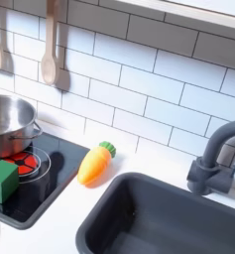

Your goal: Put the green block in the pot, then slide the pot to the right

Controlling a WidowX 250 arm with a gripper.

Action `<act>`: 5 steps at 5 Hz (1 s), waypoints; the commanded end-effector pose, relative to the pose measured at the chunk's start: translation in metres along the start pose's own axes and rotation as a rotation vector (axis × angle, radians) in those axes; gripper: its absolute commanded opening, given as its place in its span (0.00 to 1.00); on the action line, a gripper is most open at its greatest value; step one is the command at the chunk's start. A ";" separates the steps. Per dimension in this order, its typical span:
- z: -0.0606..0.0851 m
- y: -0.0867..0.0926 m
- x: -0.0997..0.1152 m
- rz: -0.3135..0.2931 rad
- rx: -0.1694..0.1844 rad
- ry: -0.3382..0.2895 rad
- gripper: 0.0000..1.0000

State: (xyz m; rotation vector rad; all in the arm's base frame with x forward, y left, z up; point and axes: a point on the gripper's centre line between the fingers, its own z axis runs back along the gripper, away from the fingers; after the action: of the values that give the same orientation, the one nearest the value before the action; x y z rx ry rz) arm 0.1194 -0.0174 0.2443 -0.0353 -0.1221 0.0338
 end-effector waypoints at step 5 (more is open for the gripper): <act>-0.002 0.011 0.054 0.074 0.044 -0.044 1.00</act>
State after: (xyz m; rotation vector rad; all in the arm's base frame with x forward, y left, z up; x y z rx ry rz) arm 0.1725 -0.0056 0.2480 0.0016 -0.1622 0.1099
